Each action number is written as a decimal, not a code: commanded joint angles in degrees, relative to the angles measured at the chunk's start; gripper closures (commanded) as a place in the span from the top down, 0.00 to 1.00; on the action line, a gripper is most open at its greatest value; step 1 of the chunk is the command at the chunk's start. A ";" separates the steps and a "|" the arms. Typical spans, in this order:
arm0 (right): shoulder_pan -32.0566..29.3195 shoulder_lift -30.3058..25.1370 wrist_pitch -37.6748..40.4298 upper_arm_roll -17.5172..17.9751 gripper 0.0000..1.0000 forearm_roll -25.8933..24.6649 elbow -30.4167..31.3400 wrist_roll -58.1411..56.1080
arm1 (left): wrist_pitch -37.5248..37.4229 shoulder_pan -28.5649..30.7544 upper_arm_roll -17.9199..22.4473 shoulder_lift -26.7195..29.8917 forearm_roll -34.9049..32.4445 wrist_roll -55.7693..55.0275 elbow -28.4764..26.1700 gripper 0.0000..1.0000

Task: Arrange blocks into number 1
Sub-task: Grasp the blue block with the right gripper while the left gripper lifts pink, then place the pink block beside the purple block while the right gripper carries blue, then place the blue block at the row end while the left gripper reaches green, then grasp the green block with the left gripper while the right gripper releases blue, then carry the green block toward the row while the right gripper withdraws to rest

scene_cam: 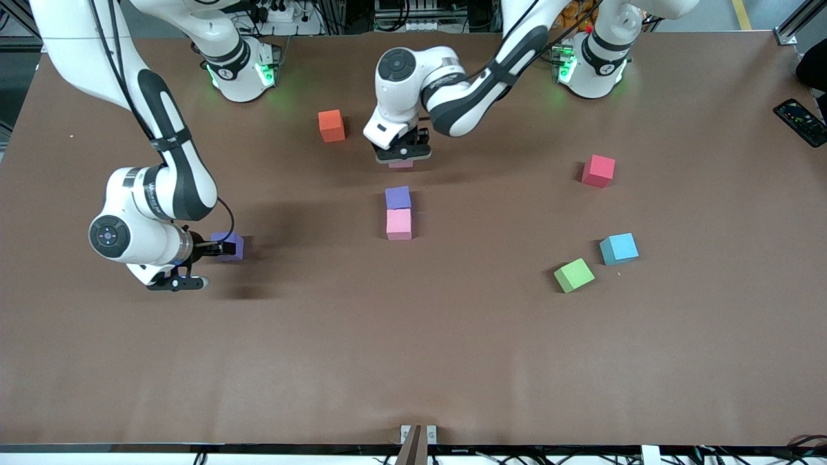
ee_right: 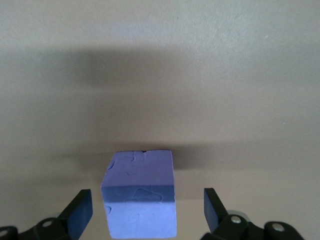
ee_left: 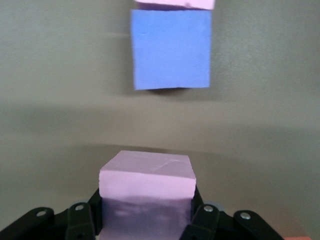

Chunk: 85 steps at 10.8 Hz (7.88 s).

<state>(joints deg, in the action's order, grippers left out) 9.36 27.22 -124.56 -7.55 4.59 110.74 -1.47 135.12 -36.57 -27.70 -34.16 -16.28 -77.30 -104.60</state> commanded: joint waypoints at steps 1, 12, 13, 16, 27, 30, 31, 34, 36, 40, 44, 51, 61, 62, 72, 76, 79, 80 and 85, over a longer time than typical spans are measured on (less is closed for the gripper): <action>-0.74 0.37 -0.16 1.04 0.98 -0.38 0.17 -0.29 | -0.91 -1.14 0.37 -4.16 -3.05 1.01 4.49 0.00; 1.71 -0.06 0.11 1.57 0.47 -0.20 0.97 0.41 | -0.91 -1.05 4.23 -5.57 -5.07 3.82 6.07 0.00; 2.85 -0.76 0.11 1.48 0.47 -0.20 0.09 0.50 | -0.91 -1.05 4.67 -5.83 -5.07 3.82 6.51 0.00; 5.58 -2.00 -0.42 1.57 0.47 -0.11 -2.63 0.85 | -1.18 -1.05 5.38 -5.83 -5.16 4.35 6.78 0.00; 20.61 3.88 -8.85 1.57 0.48 0.59 -13.17 18.44 | -1.27 -2.63 5.64 -7.59 -4.99 4.26 9.15 1.00; 21.76 5.21 -13.08 1.75 0.48 3.12 -13.89 19.66 | -2.48 -2.81 5.82 -7.15 -5.07 4.09 9.15 1.00; 21.76 5.21 -13.08 1.75 0.48 4.27 -13.89 19.67 | -3.89 -2.90 5.82 -6.54 -5.07 4.09 9.24 1.00; 22.11 5.47 -13.52 1.75 0.48 6.13 -13.89 19.75 | -8.55 -3.25 5.47 -3.65 -4.99 3.82 9.15 1.00; 22.55 5.82 -13.52 1.75 0.48 6.83 -13.89 20.10 | -9.26 -2.46 5.47 -1.10 -4.20 3.74 9.24 1.00; 24.56 7.84 -13.34 1.66 0.48 7.01 -16.60 22.72 | -13.03 4.45 5.64 4.52 -3.15 3.82 8.11 1.00; 28.34 12.49 -12.64 1.66 0.48 6.83 -22.06 25.82 | -13.04 24.46 2.15 7.78 -2.79 8.36 1.79 1.00; 34.59 17.95 -10.36 1.66 0.48 9.21 -27.25 32.58 | -12.96 51.67 -7.89 6.22 -2.17 13.05 -0.52 1.00; 35.12 16.81 -10.35 1.66 0.62 9.20 -22.24 32.67 | -8.21 53.00 -4.91 -3.45 -9.47 17.18 2.03 1.00; 35.29 16.81 -10.70 1.66 0.71 9.21 -22.06 32.67 | -8.21 53.00 -4.73 -4.07 -10.25 17.10 2.56 1.00; 30.57 6.56 -4.15 1.66 0.90 8.68 -20.23 35.84 | -6.71 52.30 -4.02 -7.15 -11.57 20.33 4.23 0.07; 21.86 -6.98 5.88 1.57 0.94 3.00 -15.38 31.27 | -8.99 49.68 -4.11 -5.66 -11.49 18.95 3.97 0.00; 16.24 -14.11 11.95 2.09 1.00 -2.40 -14.42 29.44 | -16.18 47.29 -9.62 -2.68 -10.70 13.08 3.62 0.00; 12.22 -15.87 14.67 4.62 1.00 -2.40 -14.59 26.81 | -18.12 47.29 -13.39 -2.58 -10.70 9.92 3.10 0.00; -2.14 -19.32 24.59 14.67 1.00 -3.18 -20.36 25.73 | -19.81 39.60 -30.92 -3.90 -9.91 -5.29 -2.09 0.00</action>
<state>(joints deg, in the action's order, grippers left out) 8.77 8.56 -103.81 5.59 2.86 93.08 24.05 115.09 7.97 -57.60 -38.26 -26.26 -78.63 -105.47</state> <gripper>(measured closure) 0.000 0.392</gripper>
